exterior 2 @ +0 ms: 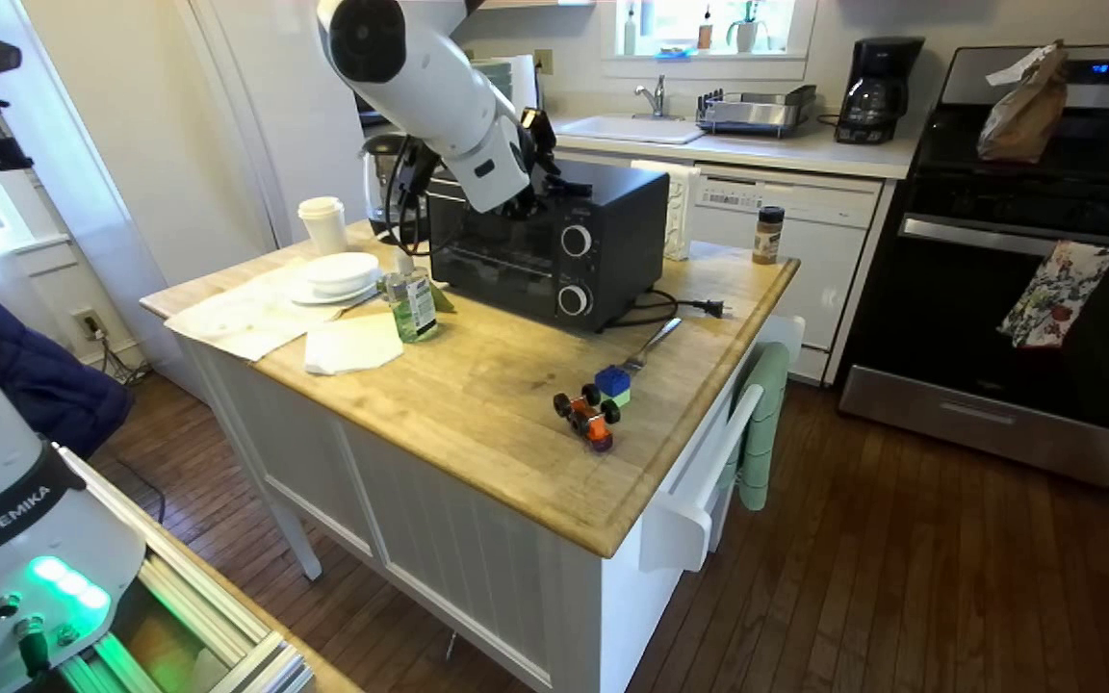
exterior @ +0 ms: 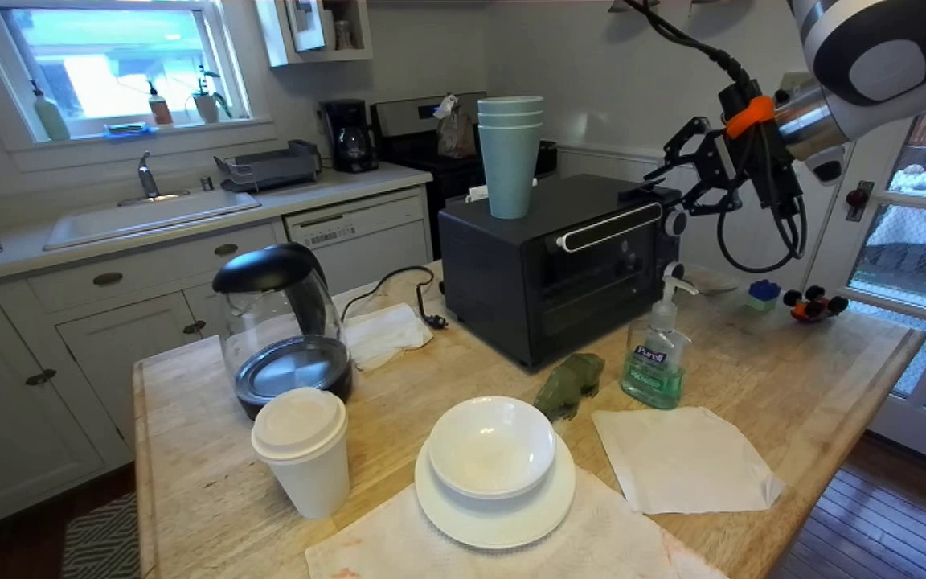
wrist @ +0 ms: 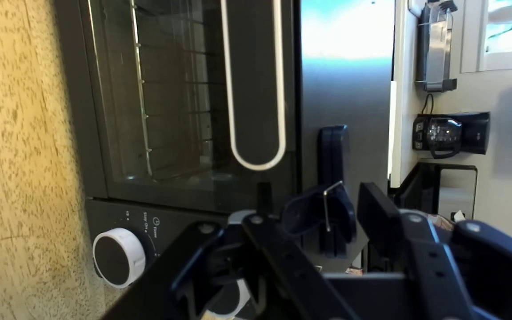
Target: Place the clip on the handle of the oven door
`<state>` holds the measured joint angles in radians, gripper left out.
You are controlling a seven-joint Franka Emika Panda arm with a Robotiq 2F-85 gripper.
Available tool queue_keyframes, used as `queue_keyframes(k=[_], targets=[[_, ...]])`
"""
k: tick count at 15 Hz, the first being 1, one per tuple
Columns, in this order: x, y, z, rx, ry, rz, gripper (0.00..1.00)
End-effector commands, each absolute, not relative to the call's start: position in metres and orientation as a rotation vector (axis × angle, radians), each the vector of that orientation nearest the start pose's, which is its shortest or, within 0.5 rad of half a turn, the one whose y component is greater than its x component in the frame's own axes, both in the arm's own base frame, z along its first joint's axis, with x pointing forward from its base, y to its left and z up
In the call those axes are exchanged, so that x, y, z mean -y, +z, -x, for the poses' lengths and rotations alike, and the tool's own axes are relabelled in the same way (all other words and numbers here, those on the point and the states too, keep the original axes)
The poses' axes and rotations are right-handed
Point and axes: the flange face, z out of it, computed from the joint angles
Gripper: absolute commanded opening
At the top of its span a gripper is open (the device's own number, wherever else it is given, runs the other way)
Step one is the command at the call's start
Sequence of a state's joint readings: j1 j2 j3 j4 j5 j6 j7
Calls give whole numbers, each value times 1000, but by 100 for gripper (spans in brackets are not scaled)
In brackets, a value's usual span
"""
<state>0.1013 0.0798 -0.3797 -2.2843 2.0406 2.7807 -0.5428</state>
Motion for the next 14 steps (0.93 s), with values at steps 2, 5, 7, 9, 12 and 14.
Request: queue_keyframes(k=[2, 5, 7, 9, 12, 14], targets=[[181, 322, -491, -1641, -767, 1540, 48], [181, 321, -491, -1643, -763, 1538, 46], [181, 321, -492, -1643, -764, 1540, 46], [182, 321, -494, -1643, -767, 1541, 45], [182, 321, -495, -1643, -768, 1542, 39], [182, 321, -495, -1642, -769, 1542, 35]])
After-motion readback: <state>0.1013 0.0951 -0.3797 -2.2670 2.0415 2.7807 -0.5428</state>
